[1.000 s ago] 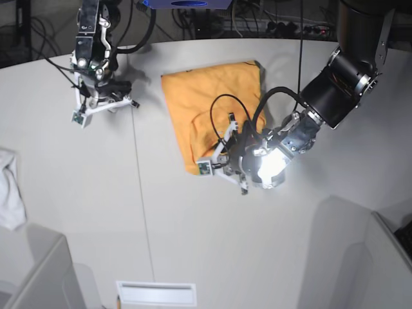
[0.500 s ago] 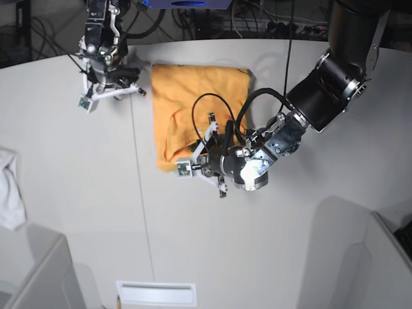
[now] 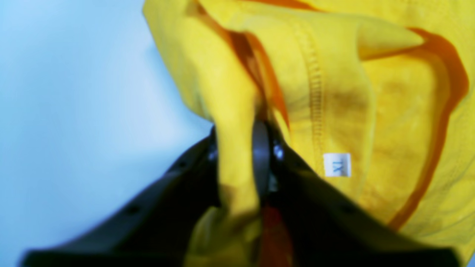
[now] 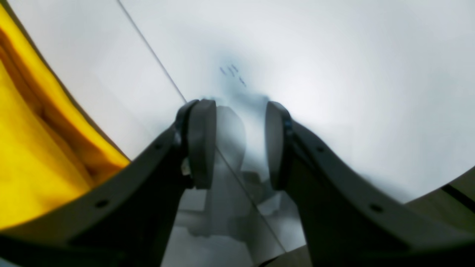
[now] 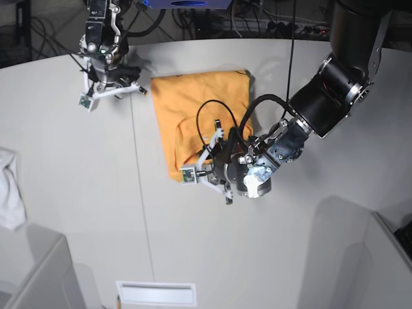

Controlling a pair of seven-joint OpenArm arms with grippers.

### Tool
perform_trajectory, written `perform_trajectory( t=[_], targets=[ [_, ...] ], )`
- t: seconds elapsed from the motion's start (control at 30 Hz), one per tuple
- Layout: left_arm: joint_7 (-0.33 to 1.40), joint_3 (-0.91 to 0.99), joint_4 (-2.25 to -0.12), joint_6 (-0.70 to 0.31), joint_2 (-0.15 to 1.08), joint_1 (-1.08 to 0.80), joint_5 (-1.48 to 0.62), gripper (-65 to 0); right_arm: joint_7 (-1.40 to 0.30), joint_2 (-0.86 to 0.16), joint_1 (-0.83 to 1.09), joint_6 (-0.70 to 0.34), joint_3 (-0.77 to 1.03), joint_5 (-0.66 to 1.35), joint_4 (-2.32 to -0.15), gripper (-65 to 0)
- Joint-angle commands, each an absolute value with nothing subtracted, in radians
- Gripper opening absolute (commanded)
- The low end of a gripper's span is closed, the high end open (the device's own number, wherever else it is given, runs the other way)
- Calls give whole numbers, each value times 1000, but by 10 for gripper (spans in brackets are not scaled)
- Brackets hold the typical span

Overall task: Fold the T-shirt properly
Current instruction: 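Push the folded shirt's edge with the left gripper to square it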

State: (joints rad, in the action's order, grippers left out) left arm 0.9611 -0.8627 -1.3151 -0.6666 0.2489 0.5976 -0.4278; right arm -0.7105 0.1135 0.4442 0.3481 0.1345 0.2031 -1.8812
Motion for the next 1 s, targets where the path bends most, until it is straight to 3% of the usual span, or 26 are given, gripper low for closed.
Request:
perform_trajectory(
  t=[0.0,0.1,0.2,0.27,0.37,0.43,0.5,0.53,0.6,0.63,0.77,0.87,0.97],
  targets=[
    [951,-846,-1330,-668,243,631,-435,-456,-699,113,441,343,133,200,-1903,-443],
    [947,-845,-1328,-667,243,642,-435,-285,-699,113,441,343,133,200,-1903,-443],
    [946,-843,-1326,-667,243,667,-437,-158,-696,113,441,343,133,200,-1903,-443],
    [946,-819,-1330,-667,242,684,-437,-102,-694,111,440,343,131,200,-1903,-443],
    [951,-722,-1353,-667,242,688,-437,-87,-691,105,440,343,131,200,-1903,-443],
    [952,-628,-1391,-667,246,679,-438,-114,-690,101,437,343,131,200,-1916,-443],
    [952,-501,-1438,-665,251,631,-438,-224,-690,85,437,343,130,200,-1948,-458],
    [952,-437,-1466,-665,252,599,-437,-306,-690,77,437,341,130,200,-1963,-491],
    [952,-280,-1523,-659,274,512,-437,-538,-690,58,437,334,130,200,-1994,-630],
    [947,-209,-1552,-636,285,467,-435,-650,-690,50,435,321,130,200,-1998,-650],
    [943,28,-1692,-532,314,289,-435,-650,-615,24,438,236,136,200,-2002,-650],
    [901,171,-1807,-524,320,156,-435,-650,-533,24,453,140,139,200,-2003,-650],
    [742,317,-1920,-529,320,-53,-435,-650,-420,22,498,41,140,199,-2003,-650]
  ],
)
